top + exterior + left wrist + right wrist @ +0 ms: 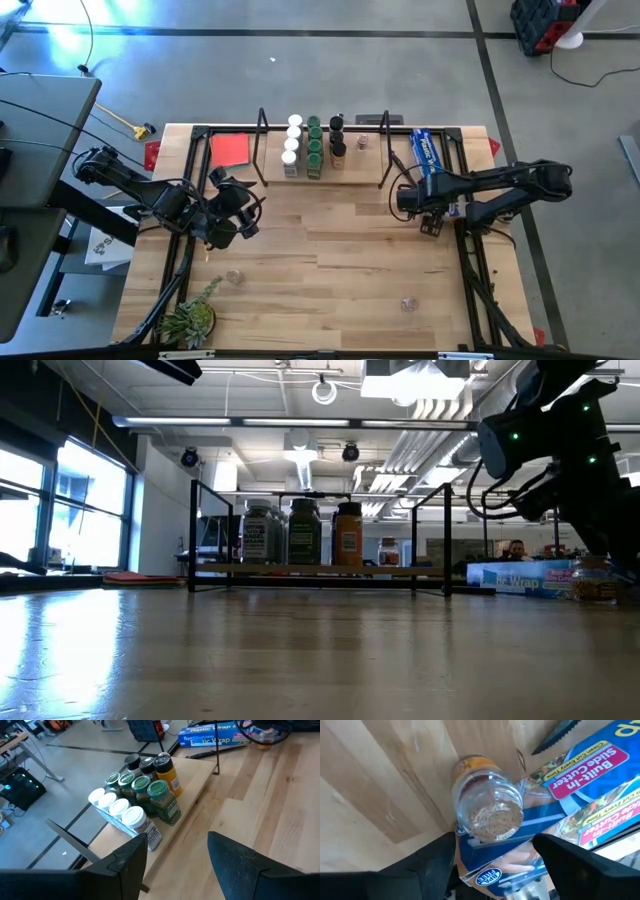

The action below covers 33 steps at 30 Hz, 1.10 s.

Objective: Shelf spices
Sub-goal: Put the top right brown seasoning bottle on the shelf

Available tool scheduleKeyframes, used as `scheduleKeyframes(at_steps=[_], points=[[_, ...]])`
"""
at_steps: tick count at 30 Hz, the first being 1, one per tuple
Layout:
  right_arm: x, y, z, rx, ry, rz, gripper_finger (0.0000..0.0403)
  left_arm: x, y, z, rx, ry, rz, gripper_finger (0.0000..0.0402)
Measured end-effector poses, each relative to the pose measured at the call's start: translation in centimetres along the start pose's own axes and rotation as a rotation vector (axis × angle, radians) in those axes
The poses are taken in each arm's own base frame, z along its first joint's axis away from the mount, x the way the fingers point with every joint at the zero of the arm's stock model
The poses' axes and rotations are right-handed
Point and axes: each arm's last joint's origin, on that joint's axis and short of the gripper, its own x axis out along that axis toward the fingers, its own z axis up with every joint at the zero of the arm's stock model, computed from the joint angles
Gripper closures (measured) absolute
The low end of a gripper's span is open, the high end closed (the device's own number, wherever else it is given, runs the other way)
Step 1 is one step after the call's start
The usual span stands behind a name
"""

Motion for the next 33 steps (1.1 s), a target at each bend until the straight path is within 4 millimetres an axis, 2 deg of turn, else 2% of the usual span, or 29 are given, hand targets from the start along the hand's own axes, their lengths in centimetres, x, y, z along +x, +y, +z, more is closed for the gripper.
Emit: scheduleKeyframes(at_steps=[12, 21, 24, 27, 33], points=[[-0.2, 1.0, 1.4, -0.001, -0.141, 0.1, 0.0122, 0.0, -0.1, 0.0, -0.005, 0.023, -0.039, 0.02], [-0.3, 1.3, 1.2, -0.02, -0.143, 0.076, 0.0122, 0.0, -0.2, 0.0, -0.025, 0.026, -0.05, 0.02], [-0.3, 1.3, 1.2, 0.027, -0.15, 0.074, 0.0122, 0.0, -0.3, 0.1, -0.04, 0.021, -0.062, 0.02], [-0.5, 1.5, 2.0, 0.084, -0.239, 0.08, 0.0122, 0.0, -0.4, 0.2, -0.04, 0.017, -0.069, 0.02], [-0.6, 1.4, 2.8, 0.095, -0.307, 0.094, 0.0132, 0.0, -0.4, 0.3, -0.04, 0.015, -0.08, 0.02]])
